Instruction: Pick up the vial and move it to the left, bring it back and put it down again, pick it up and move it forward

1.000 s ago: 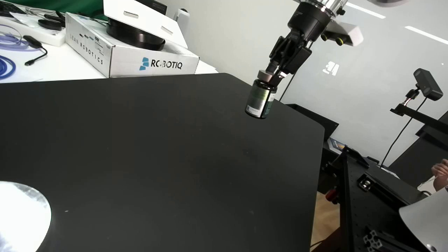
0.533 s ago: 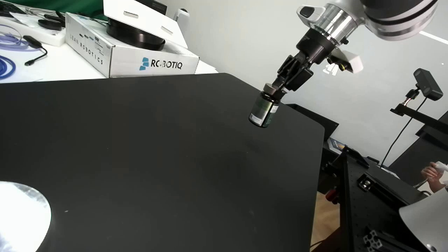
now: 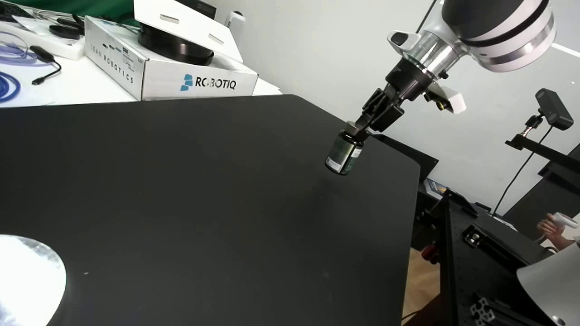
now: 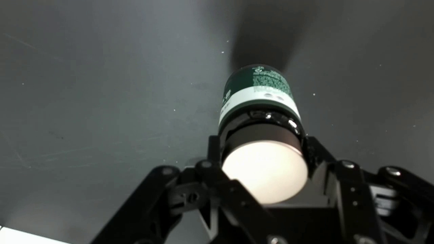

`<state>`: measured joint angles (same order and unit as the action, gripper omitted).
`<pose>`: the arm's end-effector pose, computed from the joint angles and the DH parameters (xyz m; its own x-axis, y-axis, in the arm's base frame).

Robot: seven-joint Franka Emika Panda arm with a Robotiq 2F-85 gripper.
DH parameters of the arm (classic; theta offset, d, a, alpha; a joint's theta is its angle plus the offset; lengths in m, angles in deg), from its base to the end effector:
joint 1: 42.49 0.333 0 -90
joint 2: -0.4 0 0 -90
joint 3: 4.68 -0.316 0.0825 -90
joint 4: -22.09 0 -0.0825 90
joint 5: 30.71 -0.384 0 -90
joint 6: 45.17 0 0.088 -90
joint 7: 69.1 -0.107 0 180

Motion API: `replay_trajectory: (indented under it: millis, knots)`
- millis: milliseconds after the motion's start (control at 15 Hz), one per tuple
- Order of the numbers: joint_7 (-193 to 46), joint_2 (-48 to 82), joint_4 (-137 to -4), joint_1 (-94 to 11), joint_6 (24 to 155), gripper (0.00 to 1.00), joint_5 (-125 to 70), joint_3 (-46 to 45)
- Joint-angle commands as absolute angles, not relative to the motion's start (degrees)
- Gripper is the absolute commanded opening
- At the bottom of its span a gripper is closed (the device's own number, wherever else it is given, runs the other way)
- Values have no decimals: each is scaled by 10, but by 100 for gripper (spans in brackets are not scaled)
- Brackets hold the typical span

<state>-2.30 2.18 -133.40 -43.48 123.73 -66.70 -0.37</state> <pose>0.4076 -0.0768 0.2322 0.8602 0.4396 0.2585 0.4473 -0.8938 0.0313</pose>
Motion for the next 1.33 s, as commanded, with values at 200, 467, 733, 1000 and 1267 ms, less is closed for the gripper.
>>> replay_trajectory:
  millis: [200,467,733,1000,1267]
  knots:
    - [-18,84,-1316,-446,1265,37,-697,-5]
    - [-25,109,-1308,-448,1276,37,-693,-8]
    - [-35,108,-1300,-445,1264,87,-685,-5]
    - [-57,78,-1299,-439,1230,100,-658,9]
    - [-92,21,-1313,-434,1209,100,-599,34]
